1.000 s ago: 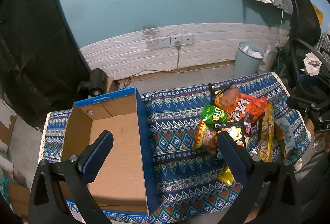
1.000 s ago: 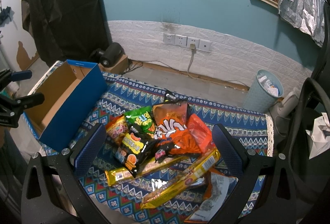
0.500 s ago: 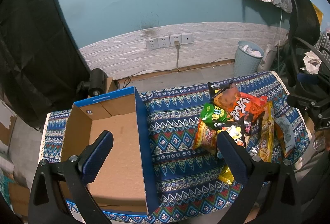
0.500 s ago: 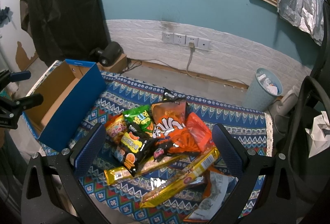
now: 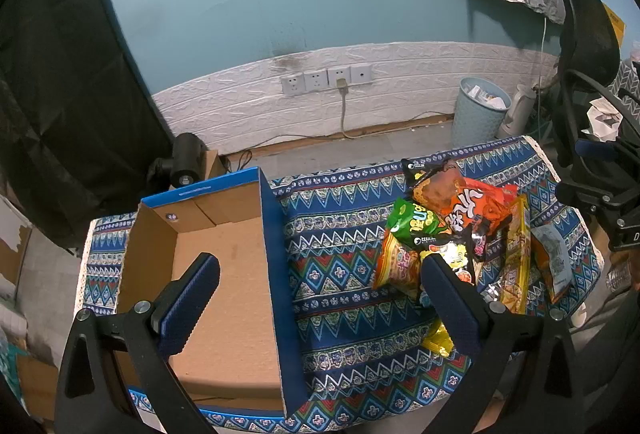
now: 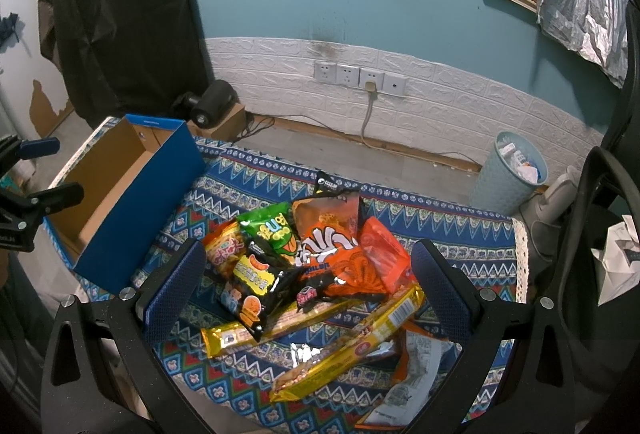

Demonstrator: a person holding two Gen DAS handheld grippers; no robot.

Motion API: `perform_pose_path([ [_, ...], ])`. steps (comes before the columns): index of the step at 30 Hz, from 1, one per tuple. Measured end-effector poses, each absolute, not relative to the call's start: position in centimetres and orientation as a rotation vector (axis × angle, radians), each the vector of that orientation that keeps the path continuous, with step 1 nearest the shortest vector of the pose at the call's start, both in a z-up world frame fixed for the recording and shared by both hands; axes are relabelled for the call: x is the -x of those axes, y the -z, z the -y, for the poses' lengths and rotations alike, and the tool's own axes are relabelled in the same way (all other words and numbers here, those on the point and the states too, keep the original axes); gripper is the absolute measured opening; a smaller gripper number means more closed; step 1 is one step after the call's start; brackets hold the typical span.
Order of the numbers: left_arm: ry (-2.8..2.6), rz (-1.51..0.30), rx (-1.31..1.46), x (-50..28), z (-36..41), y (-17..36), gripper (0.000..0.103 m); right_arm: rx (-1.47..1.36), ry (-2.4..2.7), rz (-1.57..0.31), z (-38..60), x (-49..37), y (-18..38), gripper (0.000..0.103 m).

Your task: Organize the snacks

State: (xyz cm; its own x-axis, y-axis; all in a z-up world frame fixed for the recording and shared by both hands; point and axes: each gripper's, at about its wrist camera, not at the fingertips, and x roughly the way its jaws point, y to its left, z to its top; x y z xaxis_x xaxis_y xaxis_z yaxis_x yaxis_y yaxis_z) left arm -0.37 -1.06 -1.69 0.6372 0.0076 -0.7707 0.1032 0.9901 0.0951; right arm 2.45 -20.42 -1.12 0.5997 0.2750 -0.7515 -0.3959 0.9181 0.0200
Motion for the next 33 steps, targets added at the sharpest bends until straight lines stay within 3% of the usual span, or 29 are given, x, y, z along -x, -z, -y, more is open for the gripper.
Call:
perform_pose_path([
  [16,0.066,-0.897,-0.155,0.1,2.1,2.4,0.102,0.155,-0.383,-0.846,20.9,-2.5,1.3,0.1],
  [33,0.149,-1.029,-0.173,-2.2,7.5,7.0,0.102,0.103,-0.239,-0.957,27.1,-3.5,5.2,0.1],
])
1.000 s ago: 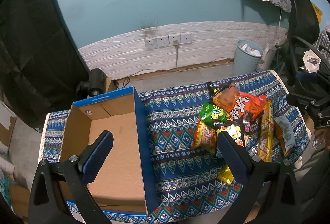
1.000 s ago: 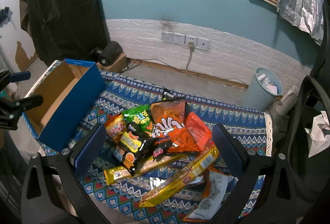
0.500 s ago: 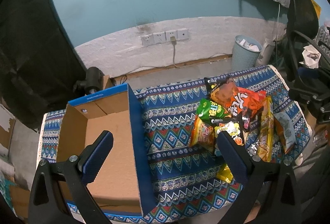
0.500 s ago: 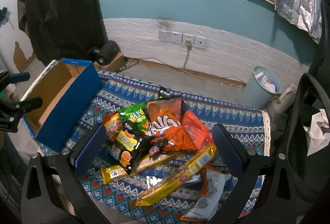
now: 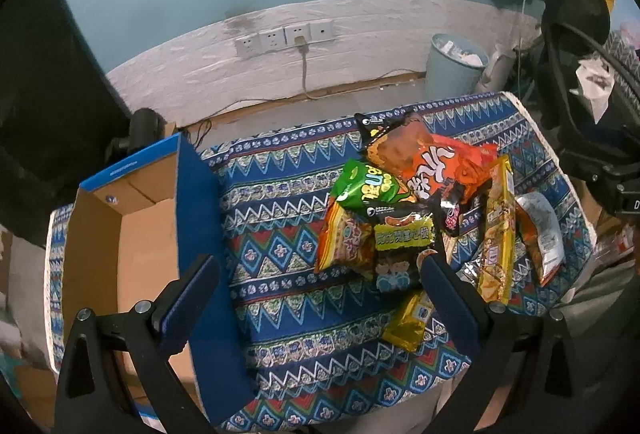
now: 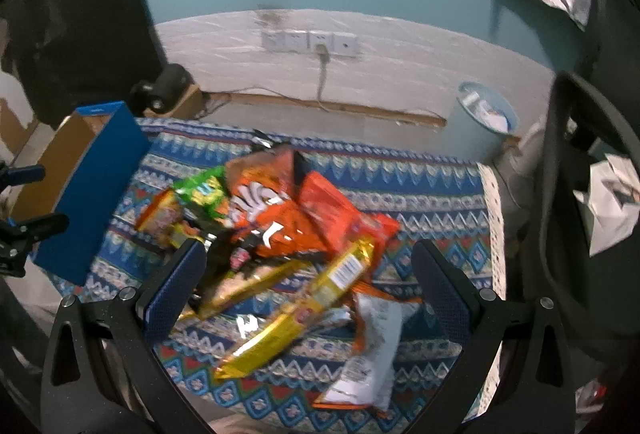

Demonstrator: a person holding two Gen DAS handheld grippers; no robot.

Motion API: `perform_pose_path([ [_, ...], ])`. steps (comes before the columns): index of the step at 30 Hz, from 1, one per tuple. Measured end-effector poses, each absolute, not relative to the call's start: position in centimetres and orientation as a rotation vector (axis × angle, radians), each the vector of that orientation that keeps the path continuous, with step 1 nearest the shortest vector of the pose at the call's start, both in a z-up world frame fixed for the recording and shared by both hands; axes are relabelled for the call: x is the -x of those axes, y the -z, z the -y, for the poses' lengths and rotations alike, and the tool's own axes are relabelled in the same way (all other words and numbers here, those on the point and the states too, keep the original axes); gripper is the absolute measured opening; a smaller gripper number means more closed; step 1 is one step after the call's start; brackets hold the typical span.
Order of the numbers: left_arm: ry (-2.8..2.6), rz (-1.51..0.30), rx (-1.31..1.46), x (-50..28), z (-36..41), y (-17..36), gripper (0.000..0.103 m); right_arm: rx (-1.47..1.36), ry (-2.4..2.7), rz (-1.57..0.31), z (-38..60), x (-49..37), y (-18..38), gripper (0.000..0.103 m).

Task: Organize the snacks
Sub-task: 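Lower both grippers onto the pile, left grasping black bag while right grasps white-orange bag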

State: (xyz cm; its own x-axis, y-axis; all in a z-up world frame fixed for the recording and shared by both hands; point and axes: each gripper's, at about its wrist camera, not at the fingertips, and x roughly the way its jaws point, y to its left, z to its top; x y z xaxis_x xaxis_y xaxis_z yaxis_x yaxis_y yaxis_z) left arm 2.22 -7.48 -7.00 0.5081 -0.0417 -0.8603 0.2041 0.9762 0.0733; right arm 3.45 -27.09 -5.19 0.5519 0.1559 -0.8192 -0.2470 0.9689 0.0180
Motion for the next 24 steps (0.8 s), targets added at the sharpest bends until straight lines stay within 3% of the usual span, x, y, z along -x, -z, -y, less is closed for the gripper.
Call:
perform_pose_path([
  [13,0.187,-1.106,-0.182,-4.1,11.4,10.6,0.102,0.05,-0.144,-1.081,32.0,-3.2,9.4,0.1],
  [17,0.176,-1.147,-0.159,-5.1,11.8,12.3,0.096,0.053,-0.131,-1.134,33.0,-3.1,11.7,0.1],
  [24,0.194,-1.238,-0.123,-6.4,13.1,15.3,0.096,0.06,-0.126,-1.22,33.5,-3.6,14.9,0.1],
])
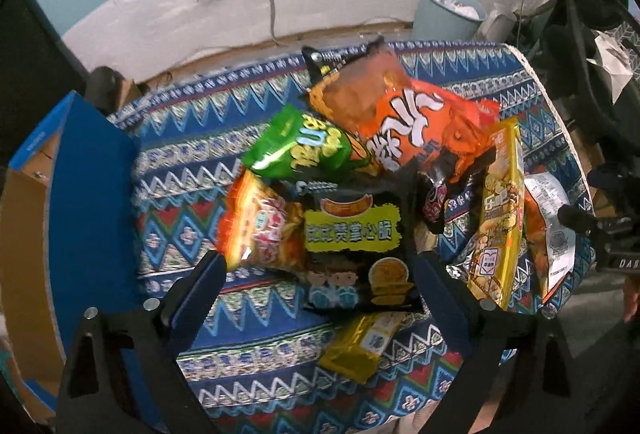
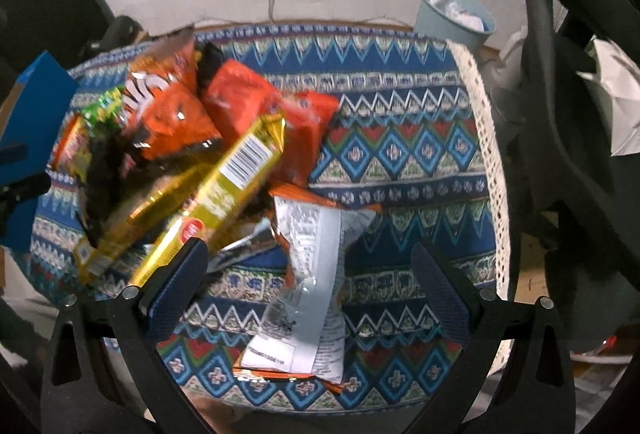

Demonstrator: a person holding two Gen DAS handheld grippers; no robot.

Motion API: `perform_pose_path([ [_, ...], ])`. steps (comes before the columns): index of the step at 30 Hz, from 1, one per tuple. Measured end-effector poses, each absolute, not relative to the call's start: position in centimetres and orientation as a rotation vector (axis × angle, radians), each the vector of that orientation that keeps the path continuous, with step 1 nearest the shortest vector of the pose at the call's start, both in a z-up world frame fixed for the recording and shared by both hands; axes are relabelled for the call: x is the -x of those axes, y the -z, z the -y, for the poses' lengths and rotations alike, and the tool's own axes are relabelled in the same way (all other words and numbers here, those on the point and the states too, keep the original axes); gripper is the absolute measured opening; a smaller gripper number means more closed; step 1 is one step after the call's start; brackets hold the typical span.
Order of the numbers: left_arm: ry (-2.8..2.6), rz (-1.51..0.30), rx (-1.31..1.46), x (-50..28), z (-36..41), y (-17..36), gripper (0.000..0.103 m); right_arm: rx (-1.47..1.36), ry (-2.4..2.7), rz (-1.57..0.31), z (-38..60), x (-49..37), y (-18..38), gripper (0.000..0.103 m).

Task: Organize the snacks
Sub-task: 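Lower both grippers onto the pile, left grasping black bag while right grasps white-orange bag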

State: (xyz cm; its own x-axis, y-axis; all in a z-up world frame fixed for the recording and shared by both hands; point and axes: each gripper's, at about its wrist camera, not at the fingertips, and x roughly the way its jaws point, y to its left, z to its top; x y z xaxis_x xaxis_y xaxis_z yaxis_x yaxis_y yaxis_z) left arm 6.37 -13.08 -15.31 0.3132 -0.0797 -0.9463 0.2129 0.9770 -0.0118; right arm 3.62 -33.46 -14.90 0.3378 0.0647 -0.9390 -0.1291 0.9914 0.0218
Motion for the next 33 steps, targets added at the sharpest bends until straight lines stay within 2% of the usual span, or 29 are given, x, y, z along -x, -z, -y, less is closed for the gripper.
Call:
perform_pose_path([
  [14,0.196,-1.336,-0.111,-8.7,15.5,19.8,0.096,0.078,-0.122,-1.293,34.1,-4.2,17.9,0.1],
  [21,0.218,-1.311,-0.175,-9.1,17.3,21.2,0.096,0.072,-0.113,-1.336,34.2,-4.9,19.9,0.1],
  [23,0.236,-1.3,-0.176,-8.9,17.6,21.3,0.082,0.081,-0.11,-1.35,34.1,-5.1,20.6,0.097],
  [26,0.257,-1.302,-0.167,-8.7,17.7,21.3,0.065,0.101,-0.106,-1.369,33.9,-5.3,21.3,0.084],
  [28,0.279,-1.302,-0.144,-8.3,17.5,21.2,0.058,0.104,-0.113,-1.382,33.7,-5.1,21.7,0.068],
  [29,0.285,-1.302,-0.136,-8.3,17.4,21.2,0.057,0.108,-0.118,-1.384,33.6,-5.1,21.8,0.064],
  [31,0.3,-1.294,-0.12,-8.2,17.0,21.1,0.055,0.112,-0.13,-1.39,33.4,-4.9,21.8,0.045],
  [33,0.309,-1.29,-0.111,-8.0,16.6,20.9,0.054,0.117,-0.132,-1.391,33.4,-4.8,21.6,0.043],
])
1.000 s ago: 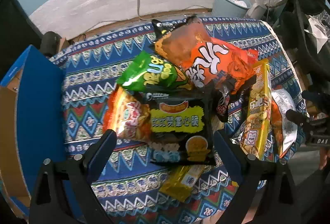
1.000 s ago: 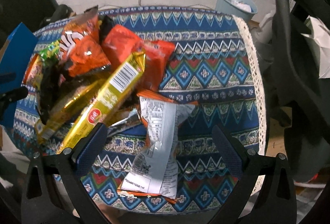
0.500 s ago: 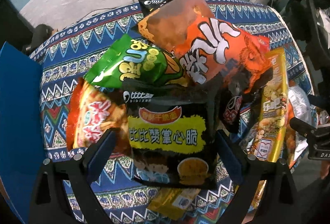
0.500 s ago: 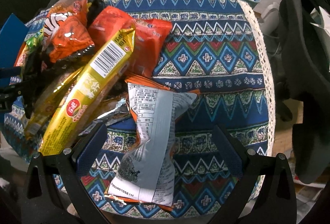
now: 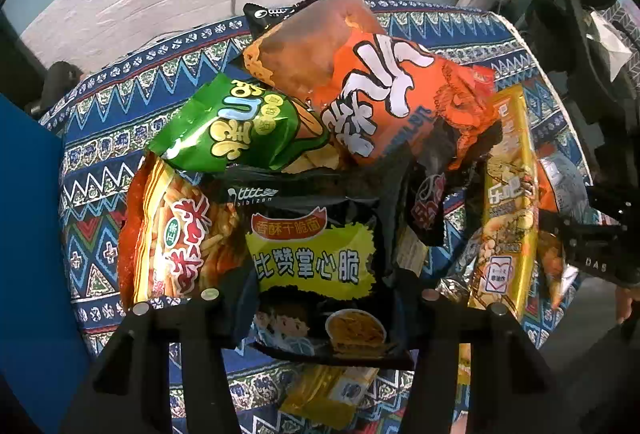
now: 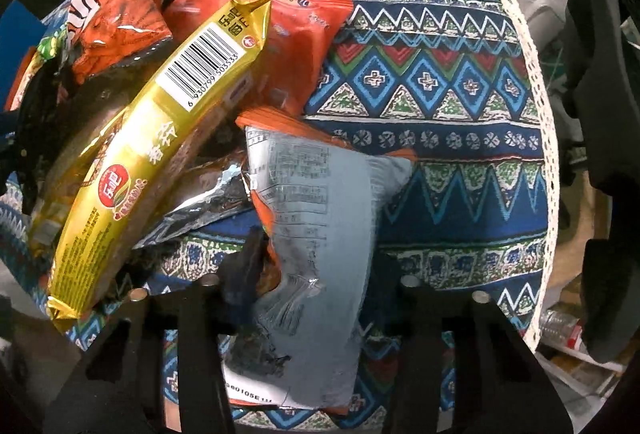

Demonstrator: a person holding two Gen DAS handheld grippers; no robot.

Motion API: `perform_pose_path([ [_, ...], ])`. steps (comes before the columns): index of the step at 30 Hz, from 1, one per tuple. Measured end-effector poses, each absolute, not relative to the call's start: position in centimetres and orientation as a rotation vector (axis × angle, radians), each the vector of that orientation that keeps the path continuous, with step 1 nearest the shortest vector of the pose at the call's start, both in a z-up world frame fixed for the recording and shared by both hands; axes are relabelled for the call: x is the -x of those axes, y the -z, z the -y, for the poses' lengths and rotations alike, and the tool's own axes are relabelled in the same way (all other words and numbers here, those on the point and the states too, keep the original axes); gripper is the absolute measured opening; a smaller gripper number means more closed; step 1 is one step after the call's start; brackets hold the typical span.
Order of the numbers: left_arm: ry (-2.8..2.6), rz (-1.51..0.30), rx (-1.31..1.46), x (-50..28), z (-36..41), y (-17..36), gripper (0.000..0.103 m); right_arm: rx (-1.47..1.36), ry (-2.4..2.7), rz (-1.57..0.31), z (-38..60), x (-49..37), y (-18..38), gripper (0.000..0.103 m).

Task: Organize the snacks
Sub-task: 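Lower both grippers onto the pile, left grasping black bag while right grasps white-orange bag, then carry both bags to the cardboard box and open both grippers to drop them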

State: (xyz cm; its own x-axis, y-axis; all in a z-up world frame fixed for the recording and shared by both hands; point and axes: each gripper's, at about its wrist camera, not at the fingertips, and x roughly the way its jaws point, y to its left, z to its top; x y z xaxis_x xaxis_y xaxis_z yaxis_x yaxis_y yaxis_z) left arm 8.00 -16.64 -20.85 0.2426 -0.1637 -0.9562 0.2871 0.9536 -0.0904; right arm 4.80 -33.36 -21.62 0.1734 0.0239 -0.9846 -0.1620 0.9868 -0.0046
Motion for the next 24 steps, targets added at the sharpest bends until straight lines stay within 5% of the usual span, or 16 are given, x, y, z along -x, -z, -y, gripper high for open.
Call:
perform_pose_path([
  [24,0.34,-1.098,-0.053,-4.9,11.0,11.4,0.054,0.119,-0.133,-1.13,31.9,-3.7,11.7,0.029],
])
